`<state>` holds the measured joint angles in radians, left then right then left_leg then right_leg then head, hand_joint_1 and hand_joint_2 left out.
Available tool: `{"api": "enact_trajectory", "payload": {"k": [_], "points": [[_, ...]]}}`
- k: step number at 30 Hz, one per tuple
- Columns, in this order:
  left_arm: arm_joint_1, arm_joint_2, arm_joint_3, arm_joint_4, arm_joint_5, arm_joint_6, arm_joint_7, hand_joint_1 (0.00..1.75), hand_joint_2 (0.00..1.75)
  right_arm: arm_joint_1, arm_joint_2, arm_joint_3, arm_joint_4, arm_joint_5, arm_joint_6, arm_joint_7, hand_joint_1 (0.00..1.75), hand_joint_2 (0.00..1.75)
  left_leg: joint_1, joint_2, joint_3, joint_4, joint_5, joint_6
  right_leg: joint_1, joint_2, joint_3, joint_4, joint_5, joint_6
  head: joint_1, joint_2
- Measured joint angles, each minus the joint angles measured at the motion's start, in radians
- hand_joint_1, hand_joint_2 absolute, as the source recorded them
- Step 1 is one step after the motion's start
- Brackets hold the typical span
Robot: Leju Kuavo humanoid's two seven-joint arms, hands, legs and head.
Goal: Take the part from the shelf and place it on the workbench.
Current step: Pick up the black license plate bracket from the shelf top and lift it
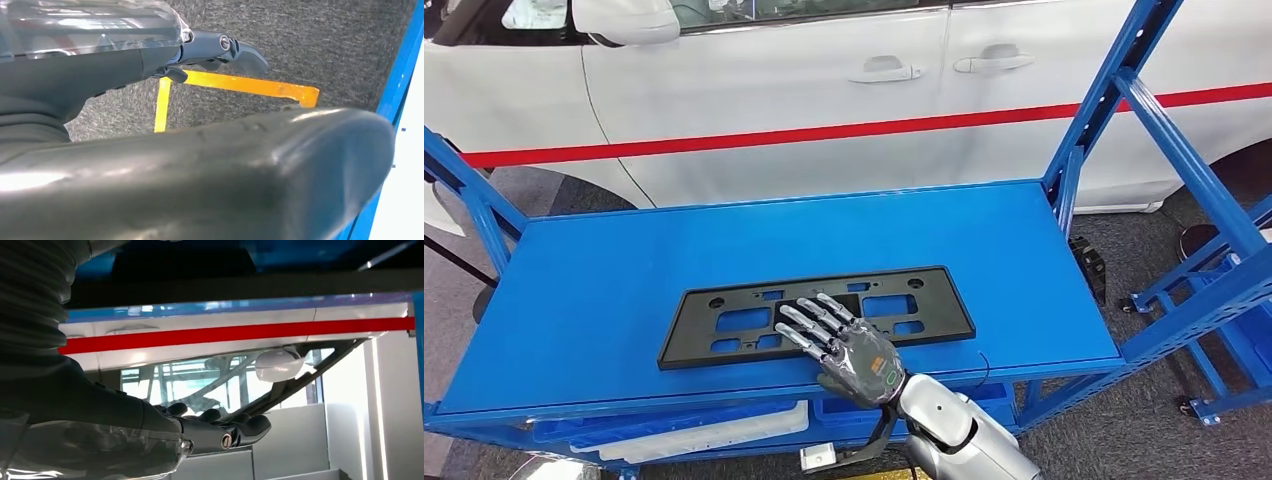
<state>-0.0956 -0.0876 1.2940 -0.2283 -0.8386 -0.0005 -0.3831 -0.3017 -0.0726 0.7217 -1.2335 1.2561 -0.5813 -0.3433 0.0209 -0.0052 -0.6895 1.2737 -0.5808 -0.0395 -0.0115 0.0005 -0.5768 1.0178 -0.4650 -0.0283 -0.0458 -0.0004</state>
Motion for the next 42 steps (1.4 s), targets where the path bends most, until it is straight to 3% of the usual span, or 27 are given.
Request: {"api": "enact_trajectory", "payload": {"k": [1, 2, 4, 6, 8, 11, 13, 15, 16, 17, 19, 21, 22, 26, 28, 30, 31, 32, 33, 34, 36, 37, 40, 42], "points": [[0.001, 0.0, 0.0, 0.0, 0.0, 0.0, 0.0, 0.0, 0.0, 0.0, 0.0, 0.005, 0.009, 0.012, -0.006, 0.003, 0.0, 1.75, 0.0, 0.0, -0.019, 0.032, -0.002, 0.002, 0.003, 0.0, 0.002, 0.0, -0.001, -0.002, 0.0, 0.0], [0.002, 0.0, 0.0, 0.0, 0.0, 0.0, 0.0, 0.0, 0.0, -0.001, 0.001, 0.01, 0.017, 0.025, -0.014, 0.008, 0.0, 1.75, -0.001, 0.0, -0.019, 0.022, 0.017, 0.005, 0.006, 0.001, 0.004, 0.0, -0.003, -0.003, 0.0, 0.0], [0.002, 0.001, 0.0, 0.0, -0.001, -0.001, -0.002, 0.0, 0.0, -0.007, 0.007, 0.019, 0.031, 0.057, -0.034, 0.024, 0.0, 1.75, -0.005, 0.0, 0.034, -0.104, 0.093, 0.02, 0.01, 0.003, 0.013, 0.0, -0.008, -0.004, 0.0, 0.0], [0.0, 0.002, 0.0, 0.0, -0.002, -0.001, -0.004, 0.0, 0.0, -0.017, 0.015, 0.032, 0.045, 0.096, -0.053, 0.045, 0.0, 1.75, -0.012, 0.0, 0.089, -0.225, 0.139, 0.034, 0.015, 0.005, 0.016, 0.002, -0.012, 0.001, 0.0, 0.0], [-0.001, 0.003, 0.0, 0.0, -0.002, 0.0, -0.006, 0.0, 0.0, -0.025, 0.023, 0.044, 0.059, 0.126, -0.061, 0.062, 0.0, 1.75, -0.018, 0.0, 0.102, -0.255, 0.139, 0.04, 0.015, 0.006, 0.014, 0.002, -0.013, 0.01, 0.0, 0.0], [0.0, 0.003, 0.0, 0.0, -0.003, 0.002, -0.008, 0.0, 0.0, -0.037, 0.034, 0.059, 0.077, 0.154, -0.071, 0.086, 0.0, 1.75, -0.012, 0.0, 0.11, -0.274, 0.146, 0.05, 0.014, 0.005, 0.011, 0.013, -0.026, 0.026, 0.0, 0.0], [-0.002, 0.002, 0.0, 0.0, -0.004, 0.003, -0.009, 0.0, 0.0, -0.054, 0.042, 0.072, 0.097, 0.169, -0.082, 0.104, 0.0, 1.75, -0.008, 0.002, 0.116, -0.284, 0.151, 0.056, 0.011, 0.005, -0.028, 0.097, -0.074, 0.035, 0.0, 0.0], [-0.003, 0.002, 0.0, 0.0, -0.006, 0.007, -0.009, 0.0, 0.0, -0.071, 0.052, 0.087, 0.127, 0.182, -0.093, 0.122, 0.0, 1.75, -0.008, 0.002, 0.116, -0.285, 0.15, 0.058, 0.007, 0.004, -0.096, 0.227, -0.128, 0.041, 0.0, 0.0], [-0.002, 0.002, 0.0, 0.0, -0.006, 0.009, -0.009, 0.0, 0.0, -0.077, 0.06, 0.095, 0.146, 0.189, -0.098, 0.132, 0.0, 1.75, -0.008, 0.002, 0.117, -0.284, 0.15, 0.058, 0.004, 0.004, -0.119, 0.266, -0.133, 0.043, 0.0, 0.0], [-0.002, 0.002, 0.0, 0.0, -0.007, 0.011, -0.009, 0.0, 0.0, -0.084, 0.069, 0.102, 0.164, 0.197, -0.101, 0.142, 0.0, 1.75, -0.008, 0.002, 0.118, -0.284, 0.149, 0.057, 0.002, 0.004, -0.124, 0.268, -0.118, 0.044, 0.0, 0.0], [-0.002, 0.0, 0.0, 0.0, -0.008, 0.014, -0.009, 0.0, 0.0, -0.102, 0.091, 0.111, 0.196, 0.217, -0.105, 0.163, 0.0, 1.75, -0.008, 0.0, 0.121, -0.28, 0.145, 0.053, -0.001, 0.002, -0.081, 0.164, -0.045, 0.042, 0.0, 0.0], [-0.002, -0.001, 0.0, 0.001, -0.008, 0.015, -0.011, 0.0, 0.0, -0.127, 0.116, 0.119, 0.226, 0.241, -0.107, 0.186, 0.0, 1.75, -0.011, 0.0, 0.12, -0.274, 0.14, 0.044, 0.0, 0.002, -0.028, 0.043, 0.004, 0.035, 0.0, 0.0], [-0.002, -0.002, 0.0, 0.001, -0.008, 0.017, -0.012, 0.0, 0.0, -0.14, 0.129, 0.123, 0.243, 0.254, -0.107, 0.198, 0.0, 1.75, -0.013, 0.0, 0.118, -0.272, 0.138, 0.038, 0.002, 0.002, -0.016, 0.013, 0.011, 0.031, 0.0, 0.0], [-0.003, -0.002, 0.0, 0.001, -0.007, 0.02, -0.02, 0.0, 0.0, -0.181, 0.172, 0.142, 0.313, 0.302, -0.106, 0.249, 0.0, 1.75, -0.008, 0.001, 0.111, -0.26, 0.127, 0.015, 0.005, 0.003, -0.014, -0.003, 0.012, 0.007, 0.0, 0.0], [-0.002, -0.003, 0.0, 0.001, -0.006, 0.021, -0.021, 0.0, 0.0, -0.207, 0.19, 0.158, 0.35, 0.309, -0.102, 0.281, 0.0, 1.75, -0.007, 0.001, 0.075, -0.179, 0.08, 0.005, 0.003, 0.001, -0.01, -0.007, 0.014, -0.003, 0.0, 0.0], [-0.001, -0.003, 0.0, 0.001, -0.004, 0.021, -0.022, 0.0, 0.0, -0.23, 0.205, 0.179, 0.396, 0.31, -0.091, 0.312, 0.4, 1.75, -0.006, 0.001, 0.006, -0.037, 0.021, 0.0, 0.005, 0.001, -0.009, -0.007, 0.012, -0.008, 0.0, 0.0], [0.0, -0.003, 0.0, 0.001, -0.002, 0.022, -0.022, 0.0, 0.0, -0.238, 0.211, 0.188, 0.421, 0.31, -0.086, 0.324, 0.77, 1.75, -0.006, 0.001, -0.02, 0.014, 0.009, -0.002, 0.006, 0.001, -0.007, -0.007, 0.011, -0.009, 0.0, 0.0], [0.001, -0.003, 0.0, 0.001, -0.001, 0.022, -0.023, 0.0, 0.0, -0.246, 0.216, 0.196, 0.444, 0.31, -0.082, 0.335, 1.17, 1.75, -0.006, 0.001, -0.03, 0.027, 0.017, -0.002, 0.007, 0.001, -0.005, -0.006, 0.01, -0.01, 0.0, 0.0], [0.002, -0.003, 0.0, 0.001, 0.0, 0.023, -0.023, 0.0, 0.0, -0.254, 0.222, 0.202, 0.464, 0.31, -0.08, 0.343, 1.39, 1.75, -0.006, 0.002, -0.019, -0.004, 0.046, 0.0, 0.007, 0.002, -0.002, -0.006, 0.008, -0.009, 0.0, 0.0], [0.002, -0.003, 0.0, 0.001, 0.001, 0.023, -0.023, 0.0, 0.0, -0.263, 0.227, 0.208, 0.482, 0.31, -0.079, 0.351, 1.58, 1.75, -0.006, 0.002, 0.01, -0.07, 0.087, 0.003, 0.007, 0.003, 0.003, -0.006, 0.005, -0.008, 0.0, 0.0], [0.001, -0.003, 0.0, 0.001, 0.002, 0.022, -0.024, 0.0, 0.0, -0.278, 0.235, 0.214, 0.51, 0.31, -0.078, 0.362, 1.66, 1.75, -0.008, 0.001, 0.074, -0.208, 0.143, 0.011, 0.01, 0.006, 0.009, -0.005, -0.001, -0.002, 0.0, 0.0], [0.0, -0.003, 0.0, 0.001, 0.002, 0.022, -0.025, 0.0, 0.0, -0.283, 0.237, 0.216, 0.522, 0.31, -0.077, 0.365, 1.7, 1.75, -0.01, 0.0, 0.092, -0.247, 0.153, 0.016, 0.012, 0.006, 0.01, -0.004, -0.003, 0.002, 0.0, 0.0], [0.002, -0.003, 0.001, 0.001, 0.002, 0.021, -0.026, 0.0, 0.0, -0.296, 0.238, 0.218, 0.549, 0.31, -0.07, 0.379, 1.72, 1.75, -0.011, 0.0, 0.098, -0.268, 0.152, 0.032, 0.014, 0.006, 0.007, -0.006, -0.004, 0.017, 0.0, 0.0], [0.003, -0.004, 0.001, 0.001, 0.002, 0.018, -0.026, 0.0, 0.0, -0.306, 0.238, 0.218, 0.561, 0.31, -0.066, 0.391, 1.72, 1.75, -0.006, 0.001, 0.099, -0.275, 0.156, 0.045, 0.014, 0.005, -0.006, 0.024, -0.026, 0.028, 0.0, 0.0]]}}
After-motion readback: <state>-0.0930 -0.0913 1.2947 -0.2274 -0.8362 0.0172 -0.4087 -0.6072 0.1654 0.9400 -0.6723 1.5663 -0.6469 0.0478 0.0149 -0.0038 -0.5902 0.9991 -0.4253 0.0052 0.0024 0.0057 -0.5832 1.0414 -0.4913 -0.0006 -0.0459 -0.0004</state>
